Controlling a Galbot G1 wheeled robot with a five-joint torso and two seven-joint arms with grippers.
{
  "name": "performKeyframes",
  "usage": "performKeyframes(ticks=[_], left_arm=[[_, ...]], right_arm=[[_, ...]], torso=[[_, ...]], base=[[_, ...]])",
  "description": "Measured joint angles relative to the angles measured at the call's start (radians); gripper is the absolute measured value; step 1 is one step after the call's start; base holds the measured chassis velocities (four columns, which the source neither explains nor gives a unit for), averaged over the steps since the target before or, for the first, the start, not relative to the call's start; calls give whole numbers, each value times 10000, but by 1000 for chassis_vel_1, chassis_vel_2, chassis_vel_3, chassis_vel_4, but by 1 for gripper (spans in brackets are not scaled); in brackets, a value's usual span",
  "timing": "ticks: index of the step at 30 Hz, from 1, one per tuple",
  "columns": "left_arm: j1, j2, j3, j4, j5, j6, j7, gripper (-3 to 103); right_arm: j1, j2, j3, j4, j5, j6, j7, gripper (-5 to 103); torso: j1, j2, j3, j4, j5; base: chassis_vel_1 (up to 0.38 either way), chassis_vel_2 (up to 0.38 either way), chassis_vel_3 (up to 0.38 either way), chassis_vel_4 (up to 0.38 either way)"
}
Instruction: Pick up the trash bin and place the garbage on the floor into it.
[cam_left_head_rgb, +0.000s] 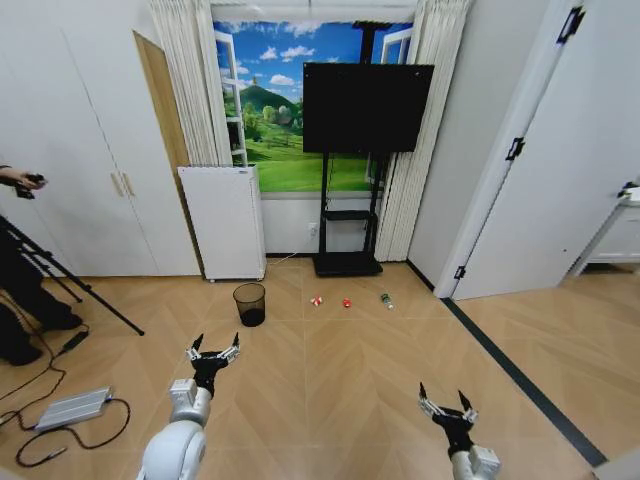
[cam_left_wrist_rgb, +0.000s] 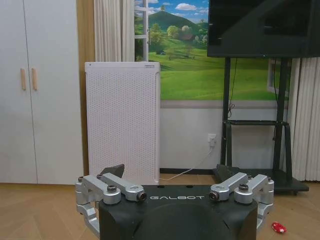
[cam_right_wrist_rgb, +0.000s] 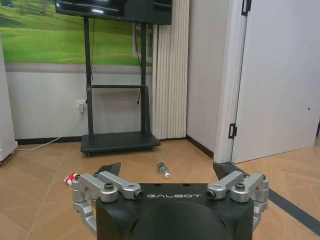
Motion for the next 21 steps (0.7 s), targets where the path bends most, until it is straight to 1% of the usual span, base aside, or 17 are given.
performKeyframes(ticks=[6,13,21], left_arm=[[38,-36,-22,-32,81,-144,-64,100],[152,-64,-137,-101,150,-322,-69,100],[168,-53,-171,-31,274,-419,-22,100]], right_arm=[[-130,63,-16,0,-106,21,-62,100],[-169,111,-33,-35,-269,243,-373,100],[-79,95,-33,-74,-270,104,-211,100]], torso=[[-1,0,0,-1,0],[-1,-2,0,-1,0],[-1,-2,0,0,0]], base=[[0,0,0,0],[0,0,0,0],[0,0,0,0]])
